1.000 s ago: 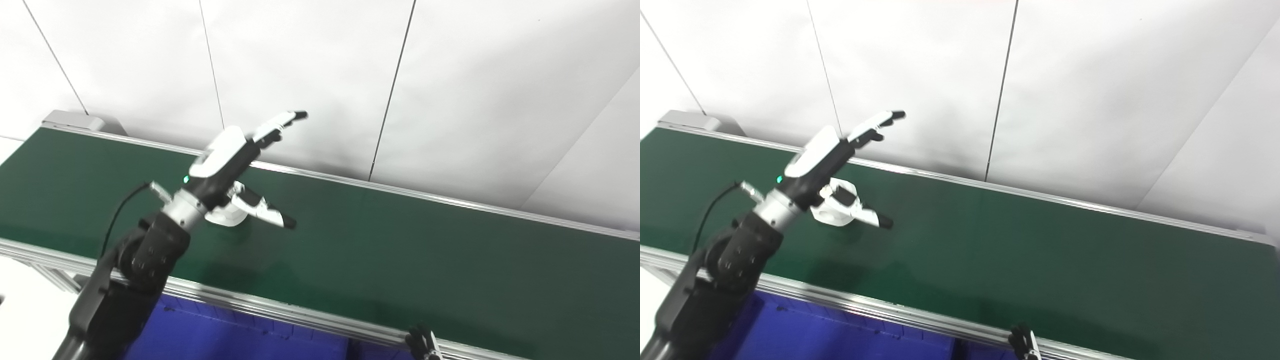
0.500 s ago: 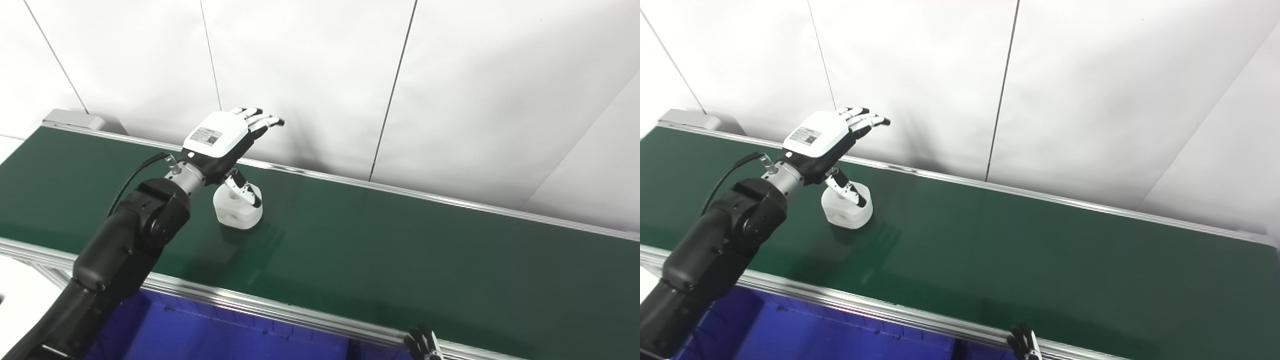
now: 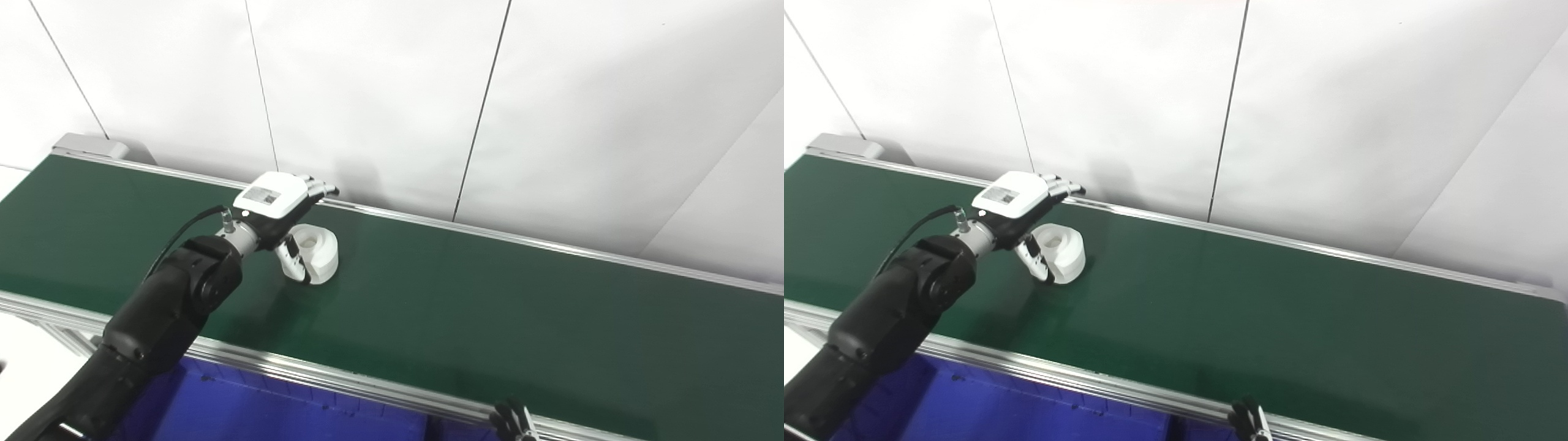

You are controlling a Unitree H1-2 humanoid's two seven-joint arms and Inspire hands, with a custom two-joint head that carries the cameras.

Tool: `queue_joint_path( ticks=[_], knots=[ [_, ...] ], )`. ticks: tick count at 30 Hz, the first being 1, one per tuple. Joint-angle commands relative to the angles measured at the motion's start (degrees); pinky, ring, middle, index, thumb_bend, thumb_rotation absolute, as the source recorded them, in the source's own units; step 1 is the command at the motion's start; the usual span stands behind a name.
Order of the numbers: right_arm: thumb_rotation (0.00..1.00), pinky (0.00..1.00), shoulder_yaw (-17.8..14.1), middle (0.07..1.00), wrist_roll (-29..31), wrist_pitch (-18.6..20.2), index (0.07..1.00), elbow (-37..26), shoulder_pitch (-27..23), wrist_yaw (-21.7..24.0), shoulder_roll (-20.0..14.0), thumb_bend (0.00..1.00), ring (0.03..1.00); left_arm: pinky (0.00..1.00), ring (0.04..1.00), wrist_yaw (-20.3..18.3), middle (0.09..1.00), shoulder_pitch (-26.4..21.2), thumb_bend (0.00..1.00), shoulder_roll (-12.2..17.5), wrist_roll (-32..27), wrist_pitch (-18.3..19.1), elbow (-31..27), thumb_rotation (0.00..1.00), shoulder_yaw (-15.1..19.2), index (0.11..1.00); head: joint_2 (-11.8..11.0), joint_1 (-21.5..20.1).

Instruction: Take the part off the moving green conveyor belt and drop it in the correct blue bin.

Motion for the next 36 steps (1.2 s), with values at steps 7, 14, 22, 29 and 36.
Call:
queue_joint_path(
  ticks=[7, 14, 22, 29, 36],
  knots=[
    [1.00, 0.95, -0.08, 0.940, 0.14, -2.82, 0.981, -2.76, 0.38, 1.22, 1.07, 0.91, 0.921, 0.93, 0.942, 1.23, 0.907, -1.75, 1.00, 0.14, -2.25, 0.15, 2.60, 0.19, -1.64, 0.862, 0.48, -0.23],
    [1.00, 0.95, -0.16, 0.936, 0.30, -2.69, 0.978, -3.21, 0.70, 1.48, 1.37, 0.92, 0.917, 0.74, 0.766, 14.22, 0.759, -2.83, 0.95, -2.27, -4.31, -7.63, 12.21, 0.03, -2.57, 0.725, 0.92, -0.59],
    [1.00, 0.95, -0.17, 0.930, 0.38, -2.51, 0.972, -3.43, 0.93, 1.61, 1.68, 0.93, 0.911, 0.43, 0.518, 21.53, 0.526, -3.99, 0.53, -3.26, -5.35, -12.49, 16.70, 0.01, -3.70, 0.490, 1.21, -0.62],
    [1.00, 0.95, -0.01, 0.930, 0.54, -2.43, 0.975, -3.64, 0.98, 1.82, 1.87, 0.93, 0.913, 0.46, 0.544, 19.24, 0.511, -3.79, 0.52, -3.22, -6.17, -10.26, 13.46, 0.00, -3.25, 0.481, 1.38, -0.72],
    [1.00, 0.94, -0.05, 0.927, 0.54, -2.30, 0.974, -3.83, 1.05, 1.87, 1.98, 0.93, 0.904, 0.48, 0.559, 17.81, 0.513, -3.58, 0.52, -3.11, -7.06, -9.18, 11.80, 0.00, -3.31, 0.481, 1.47, -0.67]
  ],
)
